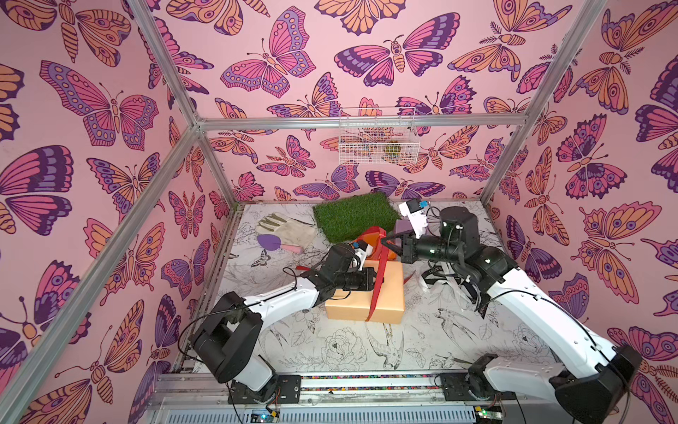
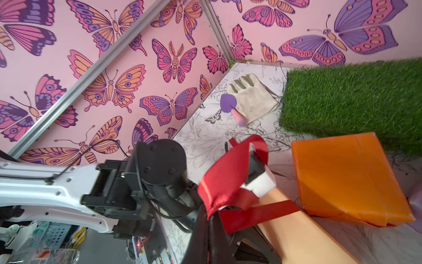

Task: Untie the ribbon bows on the gift boxes
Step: Pull the ribbon from the gift box.

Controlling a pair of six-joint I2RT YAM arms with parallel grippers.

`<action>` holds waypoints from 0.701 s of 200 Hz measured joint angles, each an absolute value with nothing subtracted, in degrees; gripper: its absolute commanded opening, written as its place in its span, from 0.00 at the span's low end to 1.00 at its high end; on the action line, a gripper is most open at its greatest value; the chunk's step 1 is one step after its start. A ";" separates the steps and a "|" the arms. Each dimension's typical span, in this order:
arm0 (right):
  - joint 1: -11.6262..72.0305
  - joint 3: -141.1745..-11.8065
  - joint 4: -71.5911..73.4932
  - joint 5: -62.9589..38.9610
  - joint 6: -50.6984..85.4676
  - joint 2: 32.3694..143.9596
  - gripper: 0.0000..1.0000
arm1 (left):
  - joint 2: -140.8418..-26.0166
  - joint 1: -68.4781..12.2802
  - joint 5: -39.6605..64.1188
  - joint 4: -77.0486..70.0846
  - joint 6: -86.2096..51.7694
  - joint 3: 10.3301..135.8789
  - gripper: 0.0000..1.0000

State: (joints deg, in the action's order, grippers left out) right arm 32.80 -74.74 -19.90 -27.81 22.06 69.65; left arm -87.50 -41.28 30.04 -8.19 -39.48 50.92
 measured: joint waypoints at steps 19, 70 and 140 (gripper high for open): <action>32.84 -80.49 -25.15 -26.44 22.06 69.78 0.00 | -86.65 -41.69 30.02 -8.51 -37.12 50.85 0.00; 32.84 -92.16 -35.83 -22.55 20.16 71.96 0.00 | -85.65 -42.15 29.98 -9.41 -33.32 53.19 0.00; 32.84 -94.78 -39.24 -20.99 17.47 74.56 0.00 | -90.80 -42.30 30.39 -10.48 -32.36 55.57 0.00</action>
